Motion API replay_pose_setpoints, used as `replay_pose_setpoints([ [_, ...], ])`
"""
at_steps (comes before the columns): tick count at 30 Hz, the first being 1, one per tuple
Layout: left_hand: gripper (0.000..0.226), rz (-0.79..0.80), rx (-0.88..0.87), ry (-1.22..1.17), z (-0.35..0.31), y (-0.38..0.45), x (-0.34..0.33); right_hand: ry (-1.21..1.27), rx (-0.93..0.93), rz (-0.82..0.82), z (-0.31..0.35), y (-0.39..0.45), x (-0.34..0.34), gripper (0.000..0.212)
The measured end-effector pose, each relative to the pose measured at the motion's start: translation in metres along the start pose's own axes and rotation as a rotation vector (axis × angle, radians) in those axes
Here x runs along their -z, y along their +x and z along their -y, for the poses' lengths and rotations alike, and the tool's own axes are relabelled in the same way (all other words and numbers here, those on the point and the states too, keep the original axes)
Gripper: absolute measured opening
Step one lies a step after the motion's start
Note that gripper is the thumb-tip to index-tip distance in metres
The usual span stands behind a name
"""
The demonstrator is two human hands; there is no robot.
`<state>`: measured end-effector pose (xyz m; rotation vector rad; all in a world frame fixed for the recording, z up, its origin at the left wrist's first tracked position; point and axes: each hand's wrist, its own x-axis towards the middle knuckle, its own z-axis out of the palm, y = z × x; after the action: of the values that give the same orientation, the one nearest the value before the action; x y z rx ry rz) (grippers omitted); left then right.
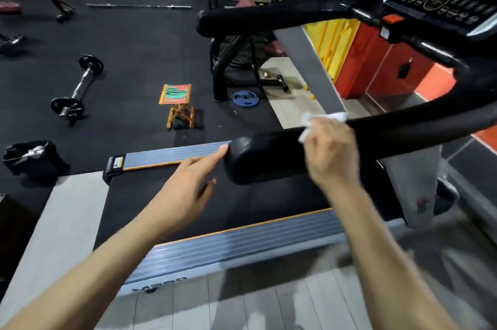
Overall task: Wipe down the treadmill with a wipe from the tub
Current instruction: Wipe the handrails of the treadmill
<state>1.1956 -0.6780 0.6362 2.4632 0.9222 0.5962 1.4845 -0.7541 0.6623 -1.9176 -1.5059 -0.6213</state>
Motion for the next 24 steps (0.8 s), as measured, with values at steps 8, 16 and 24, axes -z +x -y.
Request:
replay_pose_setpoints([
  [8,0.054,-0.093,-0.059,-0.101,0.014,-0.015,0.013,0.174,0.342,-0.027,0.090,-0.007,-0.027,0.033],
  [16,0.056,-0.245,-0.077,-0.117,-0.013,0.003,0.024,0.111,0.702,-0.047,0.063,-0.033,-0.034,0.034],
  [24,0.054,-0.181,-0.247,0.075,-0.056,0.031,0.017,0.158,0.128,-0.358,0.009,-0.057,-0.033,0.036],
])
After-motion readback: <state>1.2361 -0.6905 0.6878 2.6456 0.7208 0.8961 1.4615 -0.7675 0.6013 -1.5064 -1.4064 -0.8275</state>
